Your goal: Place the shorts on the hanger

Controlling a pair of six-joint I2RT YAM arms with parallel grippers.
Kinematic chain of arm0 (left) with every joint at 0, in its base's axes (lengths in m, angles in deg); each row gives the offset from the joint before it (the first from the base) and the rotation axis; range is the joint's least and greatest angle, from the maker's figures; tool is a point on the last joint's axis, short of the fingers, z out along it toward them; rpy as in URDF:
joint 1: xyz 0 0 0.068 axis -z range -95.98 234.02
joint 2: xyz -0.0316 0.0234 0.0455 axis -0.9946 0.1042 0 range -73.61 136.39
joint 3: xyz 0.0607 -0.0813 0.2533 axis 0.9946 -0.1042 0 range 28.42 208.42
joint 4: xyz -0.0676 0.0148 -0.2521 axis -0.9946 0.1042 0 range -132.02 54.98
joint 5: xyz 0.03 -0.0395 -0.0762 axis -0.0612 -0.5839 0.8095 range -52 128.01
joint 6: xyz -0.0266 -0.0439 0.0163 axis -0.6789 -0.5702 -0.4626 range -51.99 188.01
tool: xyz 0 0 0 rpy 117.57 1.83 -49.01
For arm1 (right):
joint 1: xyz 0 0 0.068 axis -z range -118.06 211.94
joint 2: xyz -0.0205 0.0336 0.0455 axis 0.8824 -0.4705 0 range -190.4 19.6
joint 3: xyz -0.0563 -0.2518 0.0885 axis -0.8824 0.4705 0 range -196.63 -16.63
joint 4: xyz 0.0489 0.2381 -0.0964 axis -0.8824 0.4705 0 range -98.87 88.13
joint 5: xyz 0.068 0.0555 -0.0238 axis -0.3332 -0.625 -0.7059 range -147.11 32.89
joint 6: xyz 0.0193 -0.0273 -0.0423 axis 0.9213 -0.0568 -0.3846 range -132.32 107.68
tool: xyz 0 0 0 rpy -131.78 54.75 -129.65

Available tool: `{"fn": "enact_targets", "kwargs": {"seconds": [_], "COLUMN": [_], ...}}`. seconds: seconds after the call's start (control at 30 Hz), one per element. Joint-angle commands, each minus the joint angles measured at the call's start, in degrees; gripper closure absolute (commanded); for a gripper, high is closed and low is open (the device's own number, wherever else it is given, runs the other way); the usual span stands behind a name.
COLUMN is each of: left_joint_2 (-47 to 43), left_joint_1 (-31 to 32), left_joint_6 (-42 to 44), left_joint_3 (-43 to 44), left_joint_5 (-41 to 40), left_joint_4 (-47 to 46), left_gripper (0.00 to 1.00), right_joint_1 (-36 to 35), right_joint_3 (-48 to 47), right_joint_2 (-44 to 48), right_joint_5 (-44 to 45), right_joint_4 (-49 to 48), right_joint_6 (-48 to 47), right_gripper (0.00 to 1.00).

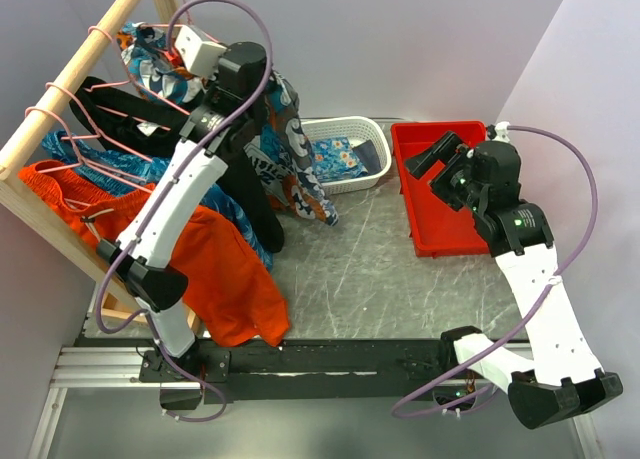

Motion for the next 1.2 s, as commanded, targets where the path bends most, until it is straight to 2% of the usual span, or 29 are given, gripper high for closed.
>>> {"fn": "enact_targets", "kwargs": {"seconds": [0.0, 0.67, 1.07, 1.1, 1.17], "left_joint_2": [-3.3, -3.8, -6.2, -6.4, -7.6], "left_joint_1": [-1.9, -11.4, -14.2, -14.2, -14.2], "left_joint_6": [-0.9, -6.3, -8.6, -8.5, -8.8], "left_joint_3": [1.3, 1.1, -5.1, -5.6, -8.2], "left_joint_5": [2.7, 11.3, 15.8, 16.4, 16.9], "left_joint_4": [-0.4, 2.6, 1.3, 1.0, 0.1], "left_gripper": [0.99, 0.99, 0.99, 0.97, 0.77], "right_joint_1": [-0.8, -3.1, -4.3, -4.4, -4.7], "right_joint_3": [-2.1, -4.8, -4.7, -4.7, -4.9], "right_joint_2": [-0.6, -2.8, -3.9, -3.8, -4.0], "right_joint_5": [1.1, 2.6, 2.7, 2.7, 2.5], "right_joint_4": [-0.8, 0.1, -0.2, -0.4, -0.4], "right_joint_6": [-1.2, -1.1, -0.9, -0.8, -0.9], "right_gripper": [0.0, 0.0, 0.0, 0.0, 0.0]}}
